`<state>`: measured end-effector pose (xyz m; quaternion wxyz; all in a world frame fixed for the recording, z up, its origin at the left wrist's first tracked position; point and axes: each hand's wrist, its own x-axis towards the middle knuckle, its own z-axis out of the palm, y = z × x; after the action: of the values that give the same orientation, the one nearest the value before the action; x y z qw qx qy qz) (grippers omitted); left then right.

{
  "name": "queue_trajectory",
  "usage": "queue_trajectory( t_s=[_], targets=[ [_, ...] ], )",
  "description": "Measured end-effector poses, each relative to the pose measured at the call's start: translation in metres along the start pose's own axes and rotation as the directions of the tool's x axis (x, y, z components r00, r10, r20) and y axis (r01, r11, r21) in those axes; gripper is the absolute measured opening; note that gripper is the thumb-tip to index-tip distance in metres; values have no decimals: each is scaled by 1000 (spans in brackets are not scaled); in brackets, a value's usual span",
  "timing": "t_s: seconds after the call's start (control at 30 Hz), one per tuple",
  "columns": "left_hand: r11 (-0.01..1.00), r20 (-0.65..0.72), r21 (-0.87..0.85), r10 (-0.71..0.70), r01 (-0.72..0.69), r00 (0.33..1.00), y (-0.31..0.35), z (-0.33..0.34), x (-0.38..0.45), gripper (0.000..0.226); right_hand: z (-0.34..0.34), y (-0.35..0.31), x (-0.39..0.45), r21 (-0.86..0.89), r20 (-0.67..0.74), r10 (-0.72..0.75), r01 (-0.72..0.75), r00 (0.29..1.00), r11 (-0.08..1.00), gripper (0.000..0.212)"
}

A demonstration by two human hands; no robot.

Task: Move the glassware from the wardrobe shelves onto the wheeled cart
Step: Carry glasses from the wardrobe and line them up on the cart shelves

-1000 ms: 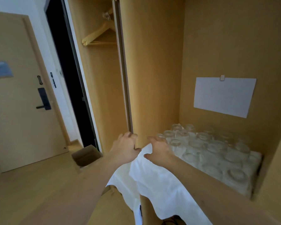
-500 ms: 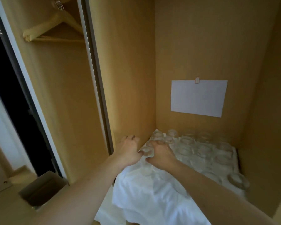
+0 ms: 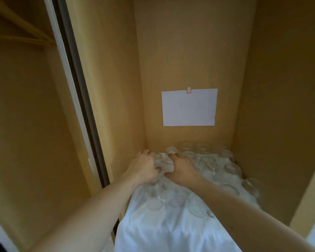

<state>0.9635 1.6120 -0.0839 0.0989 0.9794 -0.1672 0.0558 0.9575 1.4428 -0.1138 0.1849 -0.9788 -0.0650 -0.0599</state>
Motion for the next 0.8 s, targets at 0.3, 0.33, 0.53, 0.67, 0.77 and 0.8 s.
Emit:
queue_trajectory(
  t_s=[0.3,0.33,0.53,0.67,0.77,0.8],
  targets=[
    [986,9,-69,154,-153,988,22,26,47,65,-14,42,-4,-60,-63,202,-206,977,977,70],
    [984,15,-78,163,-161,987,25,28,54,65,-16,47,-2,-66,-62,229,-233,972,970,73],
    [974,48,-131,193,-186,980,38,41,99,61,-21,82,23,-111,-41,260,-263,965,958,69],
    [968,47,-178,190,-179,981,43,51,130,60,-23,105,50,-48,-68,308,-312,949,949,73],
    [969,66,-186,177,-163,982,47,59,158,56,-24,122,76,-47,-64,303,-306,951,951,74],
    [970,72,-183,176,-161,982,49,61,167,55,-25,127,84,-42,-68,299,-302,952,952,74]
  ],
)
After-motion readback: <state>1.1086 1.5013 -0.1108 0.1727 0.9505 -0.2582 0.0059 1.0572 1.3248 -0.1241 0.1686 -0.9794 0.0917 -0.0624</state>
